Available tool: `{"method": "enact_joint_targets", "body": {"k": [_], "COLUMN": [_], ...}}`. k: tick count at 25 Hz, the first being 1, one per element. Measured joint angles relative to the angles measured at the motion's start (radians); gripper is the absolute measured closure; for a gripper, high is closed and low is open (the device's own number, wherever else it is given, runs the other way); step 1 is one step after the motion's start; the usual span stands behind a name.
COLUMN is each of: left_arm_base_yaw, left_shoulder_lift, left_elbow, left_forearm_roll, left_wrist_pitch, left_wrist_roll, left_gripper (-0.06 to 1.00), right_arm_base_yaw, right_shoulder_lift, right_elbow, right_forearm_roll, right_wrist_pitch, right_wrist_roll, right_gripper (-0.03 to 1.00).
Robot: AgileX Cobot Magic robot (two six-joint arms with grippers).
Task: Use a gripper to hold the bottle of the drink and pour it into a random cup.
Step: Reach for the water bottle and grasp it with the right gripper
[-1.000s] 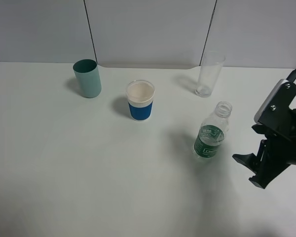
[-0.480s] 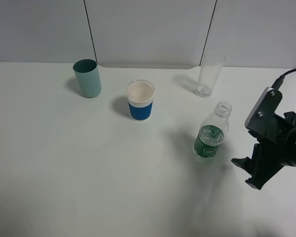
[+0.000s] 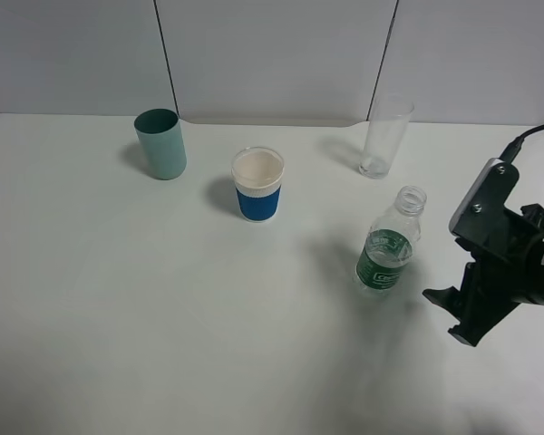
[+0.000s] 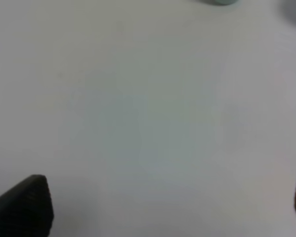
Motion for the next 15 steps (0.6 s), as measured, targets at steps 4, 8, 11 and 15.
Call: {"method": "enact_joint_targets", "body": {"k": [4, 8, 11, 15], "left_arm_base_yaw": [0.000, 0.000, 0.000, 0.000], "left_shoulder_lift": [0.000, 0.000, 0.000, 0.000], "left_elbow": [0.000, 0.000, 0.000, 0.000], "left_forearm_roll": [0.000, 0.000, 0.000, 0.000], "left_wrist_pitch": [0.000, 0.000, 0.000, 0.000], "left_wrist_roll": [0.000, 0.000, 0.000, 0.000], "left_gripper": [-0.05, -0.05, -0.05, -0.05], "right_arm_base_yaw": [0.000, 0.017, 0.060, 0.112], "right_shoulder_lift": [0.000, 0.000, 0.000, 0.001], "right_elbow": [0.000, 0.000, 0.000, 0.000], "right_forearm_roll": [0.000, 0.001, 0.029, 0.055], "right_wrist_pitch": [-0.001, -0.008, -0.030, -0.055], "right_wrist_roll": [0.000, 0.000, 0.001, 0.014], "right_gripper": [0.06, -0.01, -0.02, -0.01]}}
